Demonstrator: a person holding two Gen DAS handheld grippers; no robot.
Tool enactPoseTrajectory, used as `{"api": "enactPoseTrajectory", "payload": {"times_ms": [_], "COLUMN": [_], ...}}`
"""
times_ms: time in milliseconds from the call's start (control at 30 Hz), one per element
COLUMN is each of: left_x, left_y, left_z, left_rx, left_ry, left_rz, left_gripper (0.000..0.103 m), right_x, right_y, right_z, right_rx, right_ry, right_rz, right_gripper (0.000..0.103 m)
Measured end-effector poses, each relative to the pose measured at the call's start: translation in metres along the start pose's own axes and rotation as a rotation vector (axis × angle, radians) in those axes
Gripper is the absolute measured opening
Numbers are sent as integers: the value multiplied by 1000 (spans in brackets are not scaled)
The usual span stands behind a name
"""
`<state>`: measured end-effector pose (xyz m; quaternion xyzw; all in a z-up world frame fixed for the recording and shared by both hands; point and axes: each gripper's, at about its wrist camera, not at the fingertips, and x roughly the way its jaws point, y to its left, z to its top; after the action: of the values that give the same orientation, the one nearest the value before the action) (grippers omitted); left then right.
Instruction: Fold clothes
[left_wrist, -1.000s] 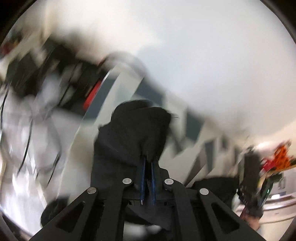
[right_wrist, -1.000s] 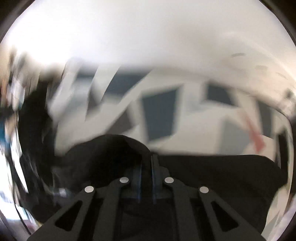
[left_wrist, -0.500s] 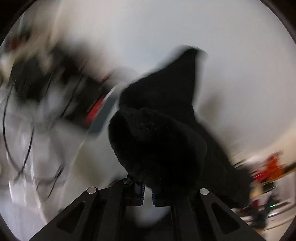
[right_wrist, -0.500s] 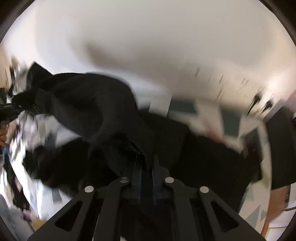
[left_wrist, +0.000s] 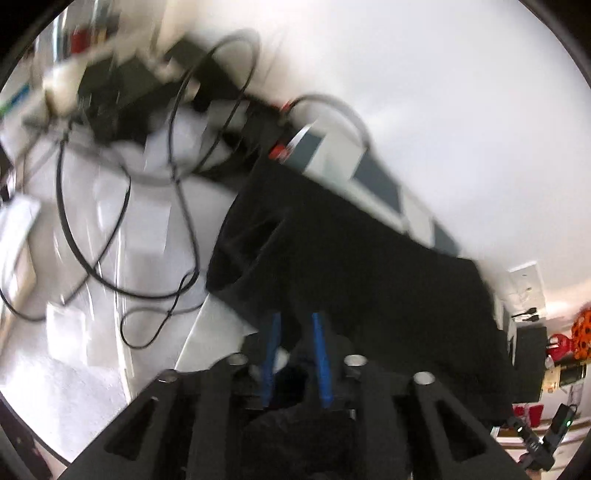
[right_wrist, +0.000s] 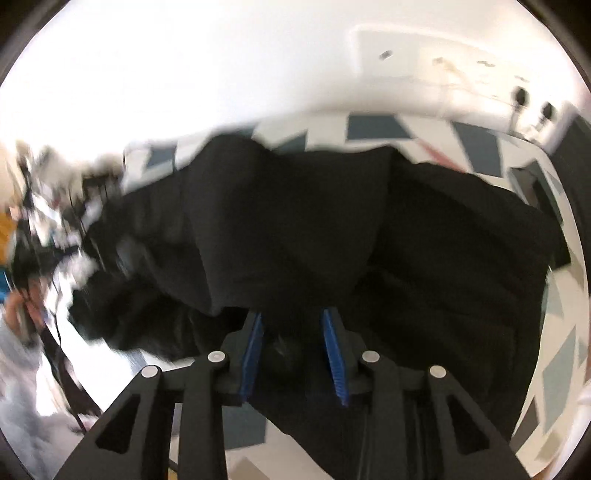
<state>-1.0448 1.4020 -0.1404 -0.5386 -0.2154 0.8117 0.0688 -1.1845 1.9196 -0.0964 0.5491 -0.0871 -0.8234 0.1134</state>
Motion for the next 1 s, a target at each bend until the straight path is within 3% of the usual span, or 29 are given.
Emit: {"api": "enactPoseTrajectory", "payload": {"times_ms": [167, 300, 433, 667, 800, 1000], "left_x": [-11, -3, 8, 26, 24, 9], "left_y": [-35, -63, -81, -91, -88, -88], "left_z": [-33, -83, -125, -161, -168, -187], "left_rx": [133, 207, 186, 104, 51, -16], "left_ry": [57, 156, 256, 305, 289, 231], "left_rz": [-129, -197, -244, -202, -177, -141], "left_gripper": [38, 38, 38, 38, 38, 38], "right_x": [-42, -51, -48, -36, -36, -24], "right_y": [-48, -92, -116, -122, -132, -158], "right_z": [-25, -78, -131, -202, -225, -238], "right_rx": [231, 407, 546, 707, 812, 896], "right_ry": [-168, -206, -216, -232, -241, -169], "right_rz": [-20, -38, -24, 69, 126, 185], "right_gripper": [44, 45, 45, 45, 45, 47]}}
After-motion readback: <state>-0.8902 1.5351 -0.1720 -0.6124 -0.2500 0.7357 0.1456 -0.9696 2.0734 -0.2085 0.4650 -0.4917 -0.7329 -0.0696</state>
